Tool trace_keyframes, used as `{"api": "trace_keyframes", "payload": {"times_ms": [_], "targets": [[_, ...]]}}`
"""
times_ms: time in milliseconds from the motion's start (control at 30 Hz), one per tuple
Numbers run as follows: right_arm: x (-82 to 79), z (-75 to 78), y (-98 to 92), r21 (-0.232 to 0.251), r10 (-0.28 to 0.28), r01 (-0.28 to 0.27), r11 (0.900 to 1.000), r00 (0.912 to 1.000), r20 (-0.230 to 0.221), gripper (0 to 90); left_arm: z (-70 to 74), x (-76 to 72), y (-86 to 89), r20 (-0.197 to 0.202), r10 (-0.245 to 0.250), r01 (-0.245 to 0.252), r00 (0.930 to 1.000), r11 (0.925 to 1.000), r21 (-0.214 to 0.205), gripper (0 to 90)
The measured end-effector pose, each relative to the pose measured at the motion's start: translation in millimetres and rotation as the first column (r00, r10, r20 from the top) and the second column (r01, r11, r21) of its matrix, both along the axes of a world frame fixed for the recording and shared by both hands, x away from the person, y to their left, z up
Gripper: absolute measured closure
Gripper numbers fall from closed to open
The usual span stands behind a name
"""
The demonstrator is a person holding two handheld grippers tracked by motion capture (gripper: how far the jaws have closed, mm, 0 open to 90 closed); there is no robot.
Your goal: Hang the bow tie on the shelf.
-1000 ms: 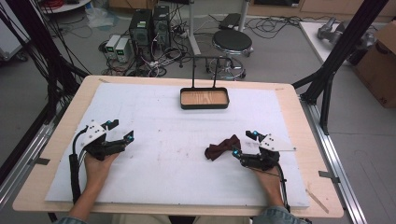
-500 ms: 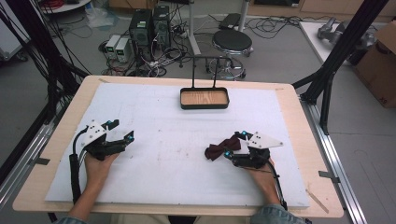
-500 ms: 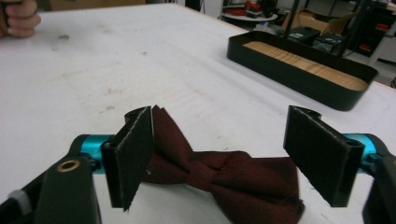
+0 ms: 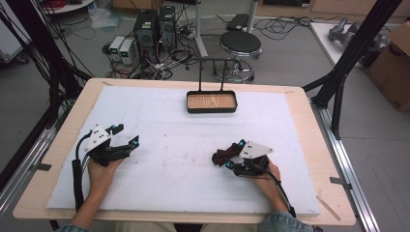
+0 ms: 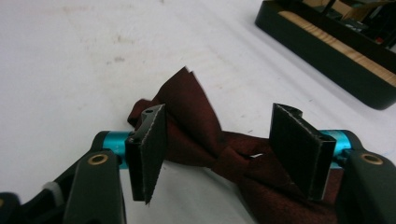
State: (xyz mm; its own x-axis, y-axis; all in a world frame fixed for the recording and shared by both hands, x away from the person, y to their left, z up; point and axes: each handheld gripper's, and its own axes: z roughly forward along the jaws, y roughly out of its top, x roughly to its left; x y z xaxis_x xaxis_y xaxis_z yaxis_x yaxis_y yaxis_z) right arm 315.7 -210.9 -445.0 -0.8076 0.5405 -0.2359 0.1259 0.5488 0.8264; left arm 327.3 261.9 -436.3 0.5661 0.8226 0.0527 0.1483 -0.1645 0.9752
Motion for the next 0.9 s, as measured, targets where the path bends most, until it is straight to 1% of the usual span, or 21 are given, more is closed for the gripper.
{"api": "trace_keyframes", "payload": {"times_ms": [100, 233, 300, 367, 433, 567, 667, 800, 867, 900], "targets": [[-0.7, -1.6, 3.2, -0.036, 0.010, -0.009, 0.9993, 0.9999, 0.010, 41.8, 0.0, 0.0, 0.1, -0.001, 0.000, 0.000, 1.0000, 1.0000, -0.001, 23.9], [0.1, -2.7, 5.4, -0.065, 0.021, -0.021, 0.9977, 0.9998, 0.001, 45.6, 0.0, 0.0, -0.3, -0.001, -0.001, 0.001, 1.0000, 1.0000, 0.001, 23.9], [0.3, -3.7, 8.8, -0.098, 0.022, -0.023, 0.9950, 0.9997, -0.007, 47.5, 0.0, 0.1, -0.1, -0.001, -0.001, 0.001, 1.0000, 1.0000, 0.001, 23.9], [-0.4, -5.0, 12.7, -0.136, 0.022, -0.021, 0.9905, 0.9998, 0.001, 50.8, 0.0, -0.1, -0.1, -0.002, 0.000, 0.000, 1.0000, 1.0000, 0.001, 23.9], [-0.5, -5.6, 14.1, -0.155, 0.024, -0.022, 0.9876, 0.9997, 0.009, 54.4, 0.0, -0.1, -0.3, -0.002, -0.001, 0.001, 1.0000, 1.0000, 0.002, 23.9], [1.0, -4.8, 11.1, -0.129, 0.016, -0.018, 0.9915, 0.9997, -0.017, 64.0, -0.1, -0.1, -0.4, -0.001, 0.000, 0.000, 1.0000, 1.0000, 0.002, 23.9], [1.0, -4.9, 10.7, -0.127, 0.012, -0.015, 0.9917, 0.9997, -0.024, 70.6, -0.1, 0.0, -0.2, -0.002, 0.000, 0.000, 1.0000, 1.0000, 0.001, 23.9], [0.8, -4.9, 10.1, -0.123, 0.007, -0.009, 0.9924, 0.9998, -0.017, 73.3, -0.1, 0.0, -0.4, -0.001, 0.000, 0.000, 1.0000, 1.0000, 0.003, 24.0], [0.4, -4.6, 9.3, -0.113, -0.006, 0.005, 0.9935, 0.9999, -0.013, 74.0, -0.2, 0.0, -0.4, -0.001, 0.000, 0.000, 1.0000, 1.0000, 0.002, 23.9], [0.5, -3.9, 7.7, -0.099, -0.016, 0.015, 0.9949, 0.9998, -0.012, 74.2, -0.1, 0.1, -0.3, -0.001, 0.000, 0.000, 1.0000, 1.0000, 0.003, 24.0]]}}
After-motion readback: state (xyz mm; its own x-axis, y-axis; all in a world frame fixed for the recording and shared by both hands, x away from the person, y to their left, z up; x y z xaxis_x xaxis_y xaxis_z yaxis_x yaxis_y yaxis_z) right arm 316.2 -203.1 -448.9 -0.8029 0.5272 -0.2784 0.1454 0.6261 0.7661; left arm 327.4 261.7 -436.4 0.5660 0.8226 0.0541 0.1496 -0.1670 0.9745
